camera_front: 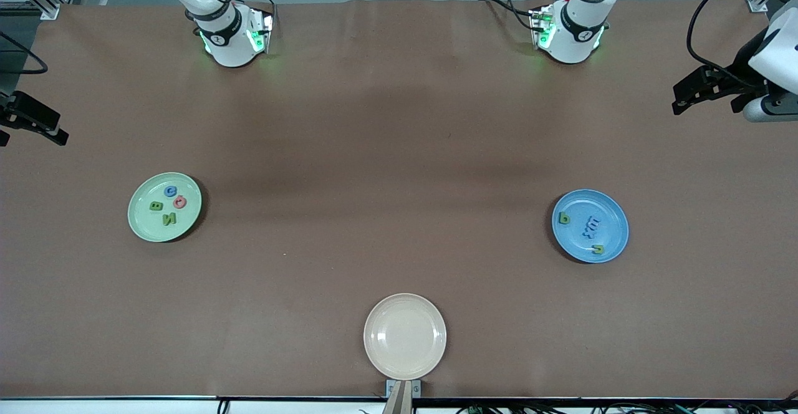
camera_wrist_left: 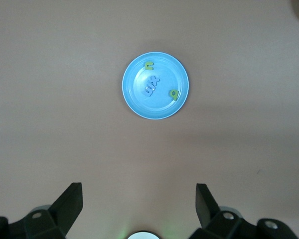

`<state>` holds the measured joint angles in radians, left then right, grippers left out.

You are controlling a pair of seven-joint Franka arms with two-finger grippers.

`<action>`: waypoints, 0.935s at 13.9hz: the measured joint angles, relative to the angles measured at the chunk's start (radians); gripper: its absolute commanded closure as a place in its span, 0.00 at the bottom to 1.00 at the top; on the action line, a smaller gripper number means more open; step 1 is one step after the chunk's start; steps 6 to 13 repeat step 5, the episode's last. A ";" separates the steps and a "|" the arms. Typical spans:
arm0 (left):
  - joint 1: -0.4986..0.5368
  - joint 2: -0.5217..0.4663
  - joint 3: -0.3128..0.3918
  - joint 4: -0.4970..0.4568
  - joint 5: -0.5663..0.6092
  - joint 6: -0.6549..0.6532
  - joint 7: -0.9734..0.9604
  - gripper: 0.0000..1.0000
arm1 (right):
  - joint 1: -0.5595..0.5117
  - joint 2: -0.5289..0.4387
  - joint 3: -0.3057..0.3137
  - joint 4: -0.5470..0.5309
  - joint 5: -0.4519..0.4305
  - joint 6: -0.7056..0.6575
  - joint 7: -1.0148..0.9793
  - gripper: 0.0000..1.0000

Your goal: Sort upper and lower case letters into plates

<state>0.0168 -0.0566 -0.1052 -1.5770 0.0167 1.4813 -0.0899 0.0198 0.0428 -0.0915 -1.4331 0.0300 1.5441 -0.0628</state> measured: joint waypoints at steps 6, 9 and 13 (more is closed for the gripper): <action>0.000 0.000 0.000 0.004 0.000 0.000 0.001 0.00 | 0.000 0.000 -0.003 0.004 0.000 0.000 0.000 0.00; 0.000 0.000 0.000 0.004 0.000 0.000 0.001 0.00 | 0.000 0.000 -0.003 0.004 0.000 0.000 0.000 0.00; 0.000 0.000 0.000 0.004 0.000 0.000 0.001 0.00 | 0.000 0.000 -0.003 0.004 0.000 0.000 0.000 0.00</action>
